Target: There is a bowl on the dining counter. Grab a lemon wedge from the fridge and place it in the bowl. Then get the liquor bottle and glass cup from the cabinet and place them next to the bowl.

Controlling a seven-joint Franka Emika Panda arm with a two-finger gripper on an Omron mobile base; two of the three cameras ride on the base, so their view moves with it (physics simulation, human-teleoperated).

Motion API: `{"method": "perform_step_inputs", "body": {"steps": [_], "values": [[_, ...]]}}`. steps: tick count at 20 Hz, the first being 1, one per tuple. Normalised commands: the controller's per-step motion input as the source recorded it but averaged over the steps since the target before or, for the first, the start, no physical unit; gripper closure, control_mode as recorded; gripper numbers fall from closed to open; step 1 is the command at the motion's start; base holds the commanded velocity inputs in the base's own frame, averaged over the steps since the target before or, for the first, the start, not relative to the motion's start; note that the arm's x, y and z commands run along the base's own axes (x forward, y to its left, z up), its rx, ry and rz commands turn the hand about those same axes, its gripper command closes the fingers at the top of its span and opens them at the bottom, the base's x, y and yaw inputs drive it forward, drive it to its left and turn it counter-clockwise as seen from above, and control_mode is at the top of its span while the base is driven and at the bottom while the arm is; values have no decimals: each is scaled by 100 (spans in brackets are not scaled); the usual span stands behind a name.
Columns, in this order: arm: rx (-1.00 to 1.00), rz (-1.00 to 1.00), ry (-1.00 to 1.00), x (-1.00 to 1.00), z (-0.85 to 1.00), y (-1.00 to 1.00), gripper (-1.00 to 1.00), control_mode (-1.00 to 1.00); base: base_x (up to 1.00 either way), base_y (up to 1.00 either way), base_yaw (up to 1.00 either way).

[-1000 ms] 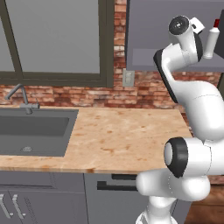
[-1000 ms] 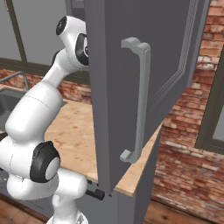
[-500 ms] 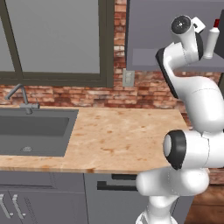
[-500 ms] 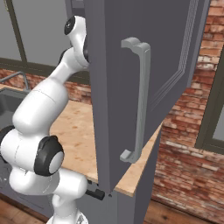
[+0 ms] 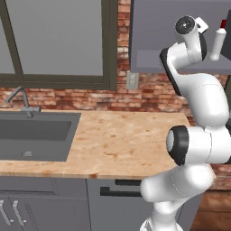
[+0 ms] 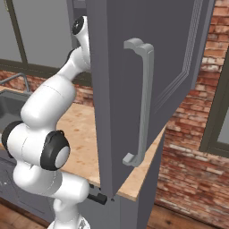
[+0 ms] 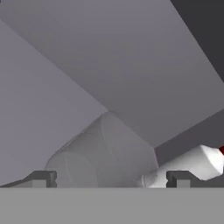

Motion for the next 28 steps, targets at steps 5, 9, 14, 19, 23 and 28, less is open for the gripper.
{"method": "perform_step_inputs", "body": {"steps": [5,9,14,19,23,28], "values": [[0,3,4,25,-2,0,-100,-100,0,0,0],[0,3,4,20,-2,0,-100,-100,0,0,0],[0,2,4,22,-4,0,-100,-100,0,0,0],[0,1,3,9,-10,0,-100,-100,0,0,0],[0,0,4,1,-14,-2,-100,-100,0,0,0],[0,1,5,6,-16,-1,-100,-100,0,0,0]]}}
